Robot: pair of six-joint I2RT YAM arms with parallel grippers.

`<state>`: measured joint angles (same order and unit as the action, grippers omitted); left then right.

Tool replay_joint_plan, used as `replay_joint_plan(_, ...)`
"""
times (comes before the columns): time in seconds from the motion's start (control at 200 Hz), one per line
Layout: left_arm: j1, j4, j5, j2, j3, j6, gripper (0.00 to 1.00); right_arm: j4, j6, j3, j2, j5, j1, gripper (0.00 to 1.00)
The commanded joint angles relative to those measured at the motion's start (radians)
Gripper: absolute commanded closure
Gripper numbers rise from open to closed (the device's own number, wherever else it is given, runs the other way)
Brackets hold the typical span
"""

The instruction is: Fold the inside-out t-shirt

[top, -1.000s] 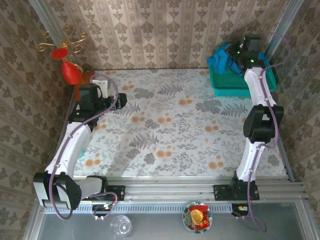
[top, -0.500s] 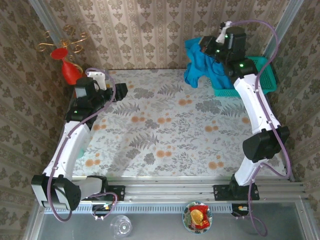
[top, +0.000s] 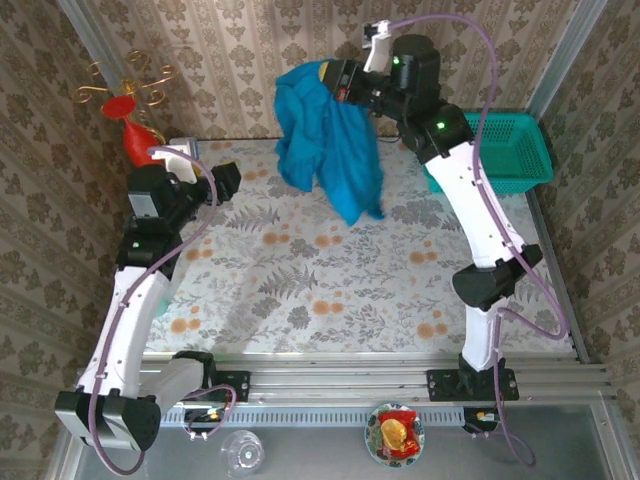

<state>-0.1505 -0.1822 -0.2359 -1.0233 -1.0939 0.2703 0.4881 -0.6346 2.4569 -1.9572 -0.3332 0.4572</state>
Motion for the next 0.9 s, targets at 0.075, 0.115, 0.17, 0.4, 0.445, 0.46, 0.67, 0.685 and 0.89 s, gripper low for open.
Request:
replay_joint_plan(0.075,0.019,-0.011,-0.039,-0.005,0.031,0.032,0.22,0.044,0.003,-0.083,0.021,-0.063,0.011,1.0)
replay_joint_plan(0.115,0.018,-0.014,-0.055,-0.015,0.035,0.033,0.23,0.029,0.0,-0.172,0.053,-0.05,0.01,1.0)
replay_joint_plan(0.17,0.019,-0.014,-0.076,-0.029,0.043,0.036,0.24,-0.015,-0.008,-0.314,0.101,-0.031,0.008,1.0)
replay_joint_plan(0.4,0.001,-0.013,-0.194,-0.112,0.094,0.037,0.27,-0.083,-0.023,-0.867,0.263,0.088,-0.025,0.96)
replay_joint_plan(0.445,-0.01,-0.016,-0.215,-0.134,0.104,0.033,0.28,-0.069,-0.015,-0.944,0.275,0.117,-0.032,0.93)
replay_joint_plan(0.46,-0.012,-0.018,-0.22,-0.143,0.107,0.032,0.28,-0.065,-0.013,-0.963,0.277,0.123,-0.033,0.93)
replay_joint_plan(0.67,-0.059,-0.08,-0.251,-0.277,0.121,0.01,0.29,0.028,0.049,-1.181,0.283,0.322,-0.035,0.82)
replay_joint_plan(0.685,-0.06,-0.083,-0.254,-0.287,0.119,0.007,0.29,0.036,0.052,-1.188,0.284,0.336,-0.035,0.82)
replay_joint_plan(0.89,-0.085,-0.111,-0.273,-0.429,0.059,-0.012,0.3,0.173,0.092,-1.216,0.317,0.558,-0.016,0.7)
